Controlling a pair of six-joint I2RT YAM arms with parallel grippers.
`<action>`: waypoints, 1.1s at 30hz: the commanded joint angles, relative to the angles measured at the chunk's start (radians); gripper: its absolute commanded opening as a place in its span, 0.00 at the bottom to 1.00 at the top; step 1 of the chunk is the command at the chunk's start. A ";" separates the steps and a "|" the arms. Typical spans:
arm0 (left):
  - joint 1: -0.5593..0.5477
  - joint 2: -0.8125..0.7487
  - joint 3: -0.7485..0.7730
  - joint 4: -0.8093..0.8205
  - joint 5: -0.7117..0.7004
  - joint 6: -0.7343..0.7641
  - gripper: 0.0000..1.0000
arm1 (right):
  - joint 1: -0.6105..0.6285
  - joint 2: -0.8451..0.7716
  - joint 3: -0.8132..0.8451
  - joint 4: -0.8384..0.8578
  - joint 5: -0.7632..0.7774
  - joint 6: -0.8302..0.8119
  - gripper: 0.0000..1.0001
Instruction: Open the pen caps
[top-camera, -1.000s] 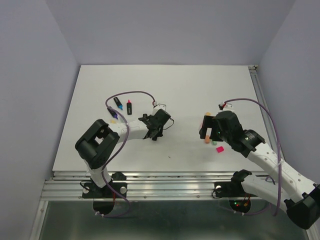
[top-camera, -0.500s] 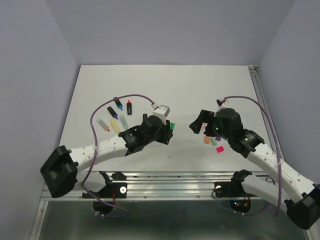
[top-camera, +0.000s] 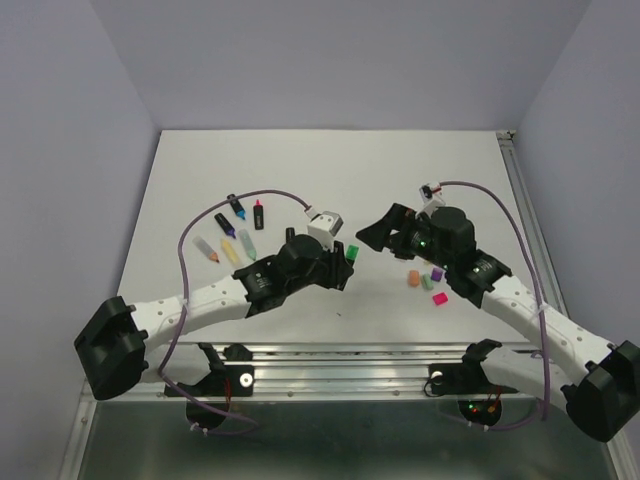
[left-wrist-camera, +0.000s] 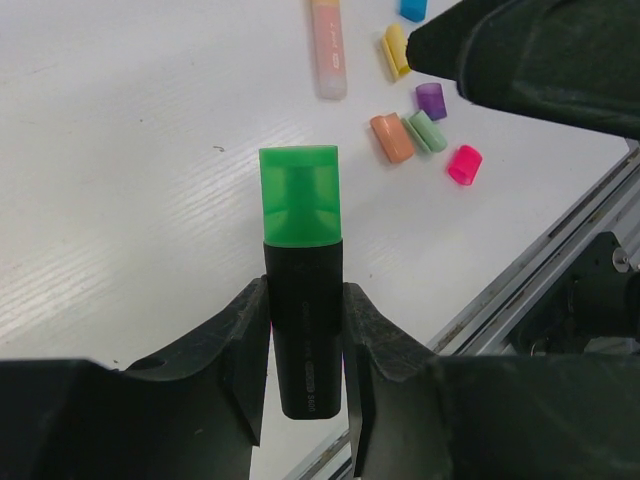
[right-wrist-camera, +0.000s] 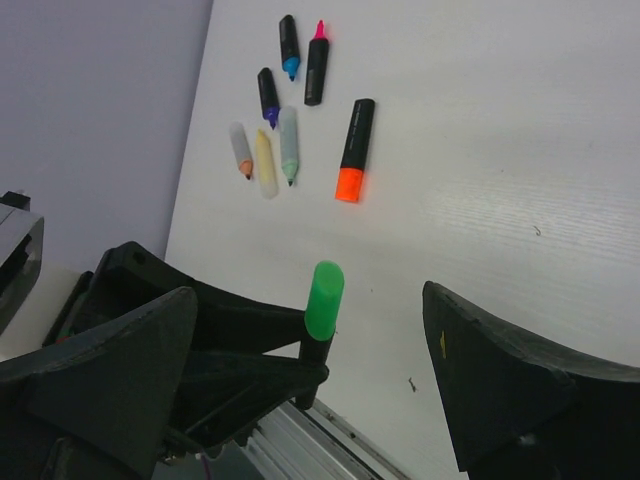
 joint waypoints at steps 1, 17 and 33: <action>-0.024 0.013 0.043 0.032 0.006 0.005 0.00 | 0.001 0.041 -0.014 0.067 -0.026 0.028 0.98; -0.064 0.091 0.118 0.033 -0.051 -0.004 0.00 | 0.064 0.171 -0.008 0.070 -0.043 0.073 0.46; -0.179 0.043 0.067 0.004 -0.060 -0.076 0.00 | 0.067 0.159 0.030 -0.045 0.246 0.113 0.01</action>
